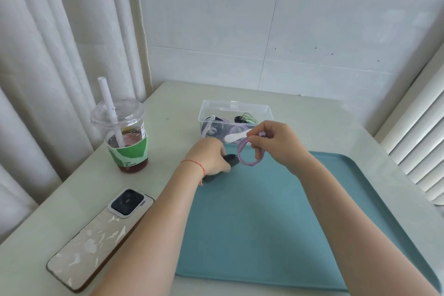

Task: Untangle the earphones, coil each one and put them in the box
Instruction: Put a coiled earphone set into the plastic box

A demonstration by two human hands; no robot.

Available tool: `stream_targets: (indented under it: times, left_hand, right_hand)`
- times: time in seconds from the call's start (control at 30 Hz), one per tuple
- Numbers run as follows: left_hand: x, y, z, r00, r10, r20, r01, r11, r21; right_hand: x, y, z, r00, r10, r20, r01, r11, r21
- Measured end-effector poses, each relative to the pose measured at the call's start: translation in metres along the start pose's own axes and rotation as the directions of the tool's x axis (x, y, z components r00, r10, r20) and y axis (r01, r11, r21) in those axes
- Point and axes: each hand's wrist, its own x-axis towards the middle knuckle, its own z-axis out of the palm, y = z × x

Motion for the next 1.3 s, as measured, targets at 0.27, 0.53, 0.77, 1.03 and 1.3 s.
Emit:
stream_targets:
  times: [0.27,0.53,0.77,1.03,1.3]
  left_hand:
    - [0.022,0.036,0.009,0.998,0.035,-0.052,-0.062,0.526,-0.848]
    - [0.027,0.042,0.037,0.997,0.028,0.074,0.059,0.362,-0.93]
    - [0.03,0.043,0.031,0.978,0.106,0.18,0.157,0.199,-0.968]
    - [0.033,0.046,0.039,0.996,0.088,-0.002,-0.038,0.414,-0.91]
    - [0.035,0.046,0.039,0.997,0.076,0.025,-0.028,0.623,-0.782]
  right_hand:
    - [0.006,0.021,-0.048,0.998,0.0,0.064,-0.027,0.907,0.421]
    - [0.007,0.054,-0.051,0.986,0.059,0.158,-0.146,0.767,0.625]
    - [0.007,0.056,-0.044,0.976,0.033,0.217,-0.147,0.832,0.535]
    - [0.006,0.037,-0.027,0.996,-0.046,0.078,0.023,0.961,0.275]
    - [0.008,0.038,-0.025,0.996,-0.077,-0.05,0.076,0.997,-0.02]
